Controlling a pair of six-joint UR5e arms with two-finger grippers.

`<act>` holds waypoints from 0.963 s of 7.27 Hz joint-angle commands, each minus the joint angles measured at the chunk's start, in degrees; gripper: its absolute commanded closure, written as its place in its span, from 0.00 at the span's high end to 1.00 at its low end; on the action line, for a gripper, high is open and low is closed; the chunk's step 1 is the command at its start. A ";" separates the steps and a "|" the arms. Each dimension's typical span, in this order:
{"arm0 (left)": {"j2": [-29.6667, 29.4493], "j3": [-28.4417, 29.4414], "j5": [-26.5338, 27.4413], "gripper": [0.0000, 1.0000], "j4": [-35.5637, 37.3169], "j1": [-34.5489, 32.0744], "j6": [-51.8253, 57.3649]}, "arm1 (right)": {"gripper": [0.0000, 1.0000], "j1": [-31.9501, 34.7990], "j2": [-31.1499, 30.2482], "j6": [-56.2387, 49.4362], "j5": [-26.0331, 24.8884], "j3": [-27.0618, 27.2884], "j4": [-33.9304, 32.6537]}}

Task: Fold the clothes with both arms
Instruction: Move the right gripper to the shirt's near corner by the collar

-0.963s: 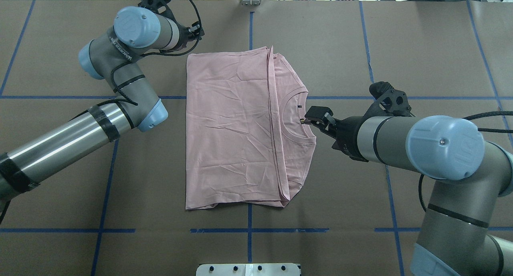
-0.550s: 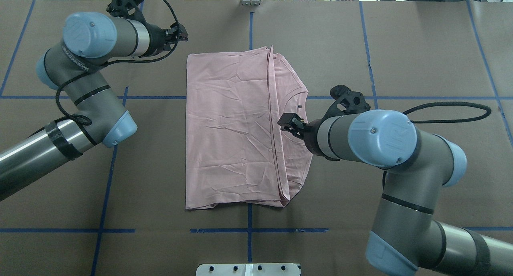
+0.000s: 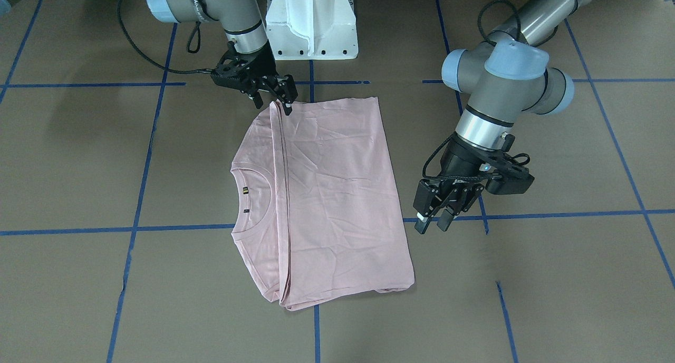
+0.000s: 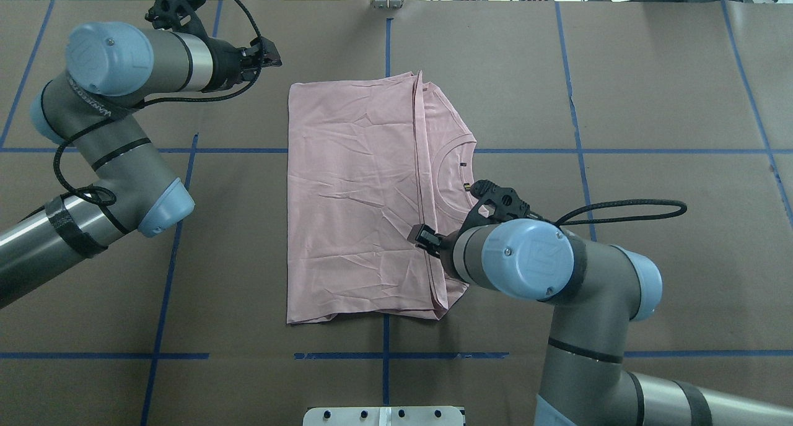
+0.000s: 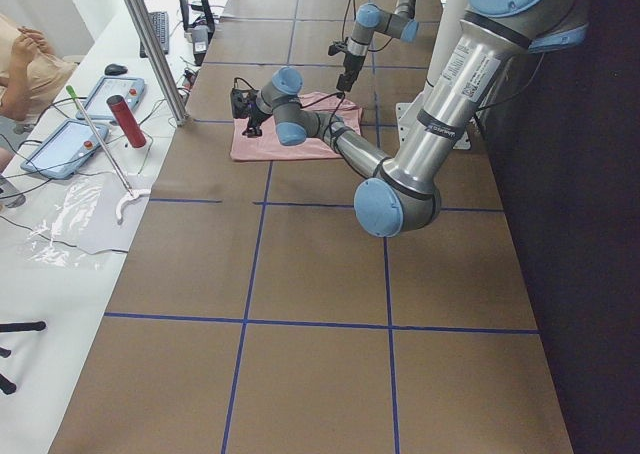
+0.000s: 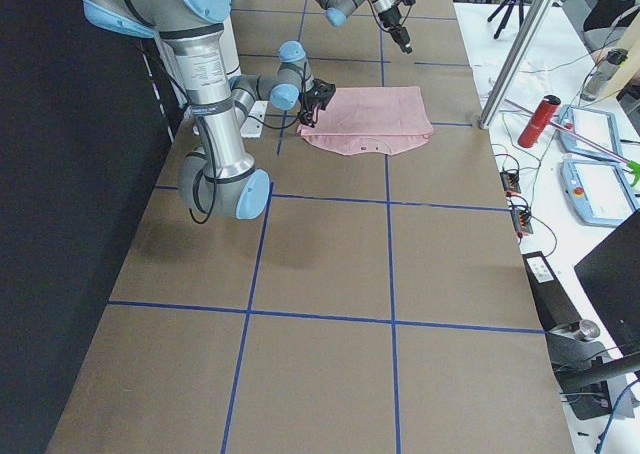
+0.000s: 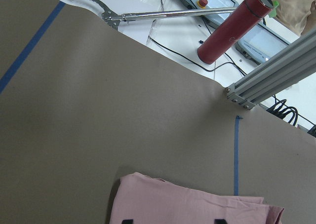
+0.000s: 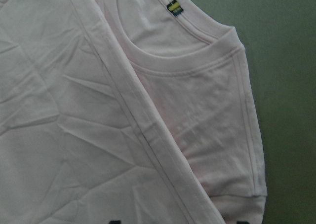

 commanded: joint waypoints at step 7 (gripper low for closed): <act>0.11 -0.33 0.08 0.63 0.09 0.16 -0.35 | 0.69 -3.02 -1.22 4.23 -2.62 -3.51 -0.44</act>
